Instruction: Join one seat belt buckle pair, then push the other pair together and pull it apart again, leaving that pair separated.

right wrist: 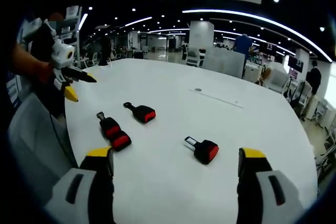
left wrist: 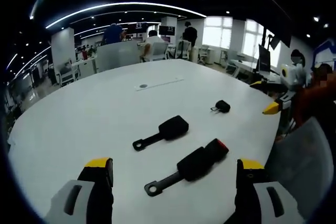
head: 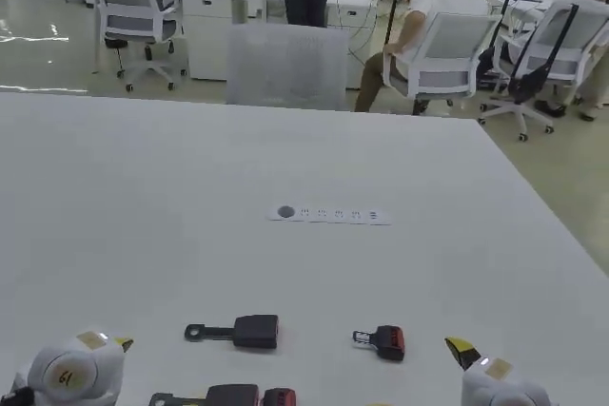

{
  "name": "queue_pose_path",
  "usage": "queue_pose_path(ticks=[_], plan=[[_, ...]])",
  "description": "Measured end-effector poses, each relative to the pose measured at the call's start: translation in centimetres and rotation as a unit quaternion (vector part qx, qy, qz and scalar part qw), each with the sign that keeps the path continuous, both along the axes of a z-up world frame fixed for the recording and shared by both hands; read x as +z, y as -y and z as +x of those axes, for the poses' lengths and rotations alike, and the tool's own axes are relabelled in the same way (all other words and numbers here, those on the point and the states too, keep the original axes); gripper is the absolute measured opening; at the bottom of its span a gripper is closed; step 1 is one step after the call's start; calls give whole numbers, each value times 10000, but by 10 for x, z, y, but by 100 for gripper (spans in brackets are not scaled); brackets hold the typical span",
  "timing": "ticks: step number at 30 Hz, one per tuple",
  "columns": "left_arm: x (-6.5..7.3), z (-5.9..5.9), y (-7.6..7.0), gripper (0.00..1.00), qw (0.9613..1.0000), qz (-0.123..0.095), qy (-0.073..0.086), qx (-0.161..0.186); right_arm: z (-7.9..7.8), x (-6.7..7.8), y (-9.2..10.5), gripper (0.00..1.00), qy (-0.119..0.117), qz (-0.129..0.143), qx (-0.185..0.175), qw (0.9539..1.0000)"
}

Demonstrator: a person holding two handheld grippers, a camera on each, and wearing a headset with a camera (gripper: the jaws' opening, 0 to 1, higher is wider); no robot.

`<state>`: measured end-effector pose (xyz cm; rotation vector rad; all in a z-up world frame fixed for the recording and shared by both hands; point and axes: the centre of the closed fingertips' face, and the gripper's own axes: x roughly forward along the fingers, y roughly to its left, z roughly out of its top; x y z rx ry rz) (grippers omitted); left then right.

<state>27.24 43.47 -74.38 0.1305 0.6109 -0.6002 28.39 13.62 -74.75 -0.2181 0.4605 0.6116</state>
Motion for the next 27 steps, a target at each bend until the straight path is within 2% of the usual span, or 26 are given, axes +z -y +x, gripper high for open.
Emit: queue_pose_path(ticks=[3,15,27], plan=[[1,0,-2,100,10000,36,20,-40,-1,0,1,100,-27,-14,26,10000],[6,2,-6,100,9999,-80,68,3,-1,0,5,100,-56,-1,24,10000],[11,4,-10,100,9999,-51,117,-6,-4,-1,8,100,-101,-27,32,9999]])
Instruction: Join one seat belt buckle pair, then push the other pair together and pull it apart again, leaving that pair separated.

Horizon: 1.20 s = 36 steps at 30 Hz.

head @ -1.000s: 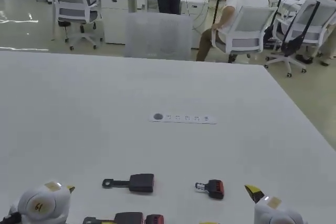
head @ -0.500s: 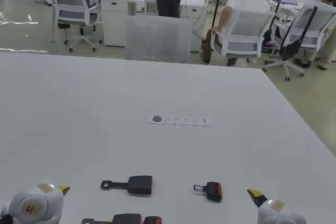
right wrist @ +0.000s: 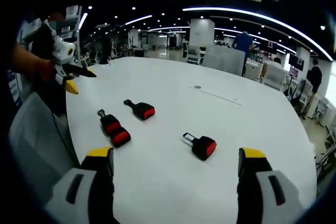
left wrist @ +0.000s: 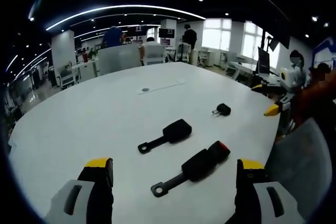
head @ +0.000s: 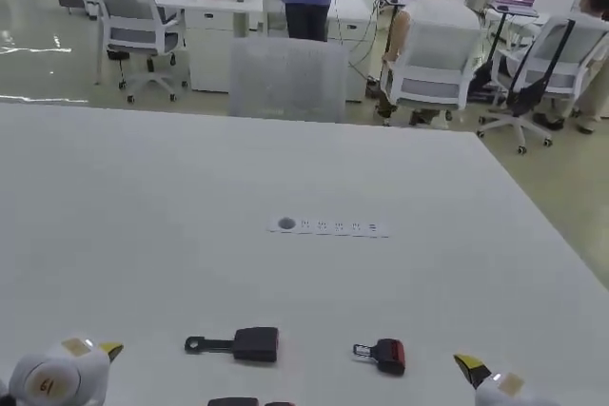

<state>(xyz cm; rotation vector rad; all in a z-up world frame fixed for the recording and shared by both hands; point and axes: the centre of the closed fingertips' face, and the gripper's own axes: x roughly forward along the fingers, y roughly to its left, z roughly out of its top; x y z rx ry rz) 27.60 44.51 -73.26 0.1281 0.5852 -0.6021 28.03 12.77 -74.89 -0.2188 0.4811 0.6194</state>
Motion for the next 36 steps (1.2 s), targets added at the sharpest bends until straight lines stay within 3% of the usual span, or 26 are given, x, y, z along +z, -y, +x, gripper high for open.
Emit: queue_pose_path(ticks=[36], plan=[[-3,-5,0,100,10000,-65,-37,16,-8,-9,6,99,-102,-74,-85,9999]])
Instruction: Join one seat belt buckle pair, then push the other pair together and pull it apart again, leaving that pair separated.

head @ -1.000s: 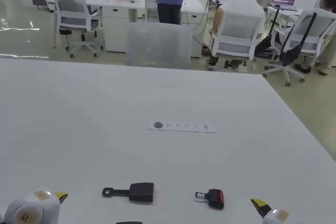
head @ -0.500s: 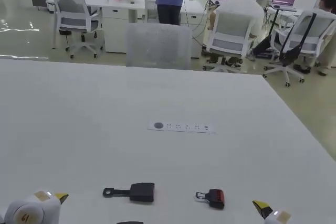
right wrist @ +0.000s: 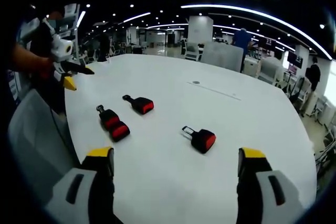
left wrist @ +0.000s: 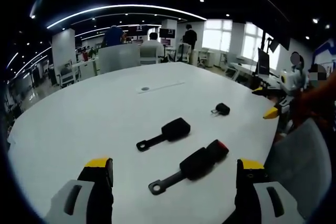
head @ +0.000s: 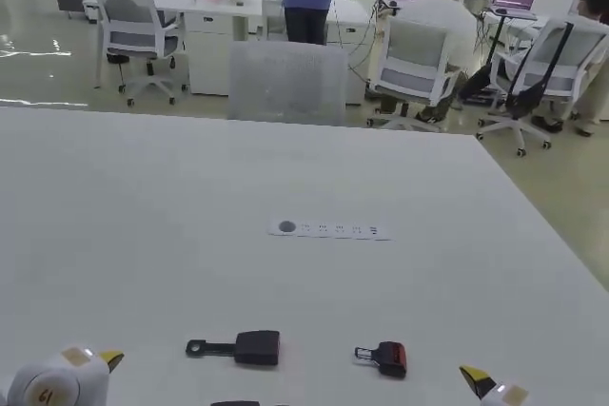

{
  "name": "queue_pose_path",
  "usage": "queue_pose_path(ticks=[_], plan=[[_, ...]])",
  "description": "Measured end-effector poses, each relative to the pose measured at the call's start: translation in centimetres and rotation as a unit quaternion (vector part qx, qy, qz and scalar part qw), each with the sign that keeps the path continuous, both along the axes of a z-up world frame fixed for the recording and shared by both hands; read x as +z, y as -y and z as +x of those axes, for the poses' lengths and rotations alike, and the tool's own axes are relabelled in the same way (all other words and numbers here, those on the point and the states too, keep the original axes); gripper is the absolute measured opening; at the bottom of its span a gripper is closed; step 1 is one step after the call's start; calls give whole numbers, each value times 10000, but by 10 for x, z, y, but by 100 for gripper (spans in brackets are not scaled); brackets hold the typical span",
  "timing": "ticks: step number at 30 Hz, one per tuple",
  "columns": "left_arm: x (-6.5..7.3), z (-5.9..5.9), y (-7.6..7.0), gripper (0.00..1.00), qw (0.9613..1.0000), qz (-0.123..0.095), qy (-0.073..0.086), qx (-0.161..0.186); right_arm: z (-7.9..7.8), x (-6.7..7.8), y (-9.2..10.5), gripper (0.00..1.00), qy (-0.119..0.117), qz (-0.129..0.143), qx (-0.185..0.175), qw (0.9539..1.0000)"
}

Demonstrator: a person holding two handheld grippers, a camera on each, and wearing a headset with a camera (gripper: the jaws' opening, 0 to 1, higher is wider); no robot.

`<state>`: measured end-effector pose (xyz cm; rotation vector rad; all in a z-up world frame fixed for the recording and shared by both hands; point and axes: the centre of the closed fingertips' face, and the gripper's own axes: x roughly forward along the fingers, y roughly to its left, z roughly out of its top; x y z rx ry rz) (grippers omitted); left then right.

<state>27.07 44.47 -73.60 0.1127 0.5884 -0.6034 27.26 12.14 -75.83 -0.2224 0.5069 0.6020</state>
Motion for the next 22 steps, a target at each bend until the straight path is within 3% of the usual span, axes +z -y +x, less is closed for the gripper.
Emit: queue_pose_path(ticks=[22], plan=[[-1,3,6,100,10000,-4,-31,-44,4,-2,1,98,-37,-7,6,10000]])
